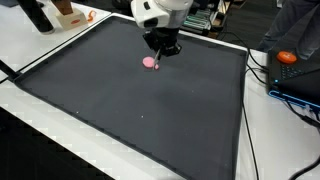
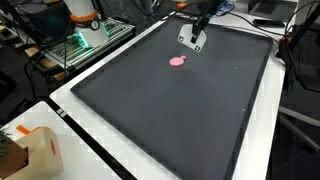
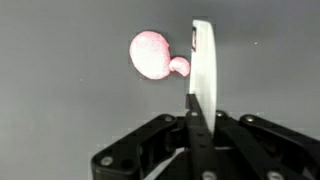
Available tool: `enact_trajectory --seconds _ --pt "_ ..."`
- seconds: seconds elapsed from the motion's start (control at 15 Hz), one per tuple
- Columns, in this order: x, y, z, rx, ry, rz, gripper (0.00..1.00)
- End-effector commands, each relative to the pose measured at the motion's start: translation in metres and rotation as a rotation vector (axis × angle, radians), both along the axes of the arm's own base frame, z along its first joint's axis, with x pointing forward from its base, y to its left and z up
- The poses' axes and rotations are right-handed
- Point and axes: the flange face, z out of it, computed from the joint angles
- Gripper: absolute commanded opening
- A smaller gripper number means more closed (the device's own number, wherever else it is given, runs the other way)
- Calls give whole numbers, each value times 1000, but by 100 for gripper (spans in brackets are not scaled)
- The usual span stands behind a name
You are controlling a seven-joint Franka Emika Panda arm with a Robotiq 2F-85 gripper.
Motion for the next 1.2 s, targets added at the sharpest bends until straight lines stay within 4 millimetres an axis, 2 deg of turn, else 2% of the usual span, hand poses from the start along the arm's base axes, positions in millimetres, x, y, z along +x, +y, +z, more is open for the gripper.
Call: enact_trajectory --seconds 0.0,0.27,0.6,1.13 --pt "2 23 -9 -64 28 63 1" --pt "0 42 -16 -94 47 110 1" --pt "-3 56 -19 -101 56 146 1" --pt "-10 55 -12 -62 45 159 1"
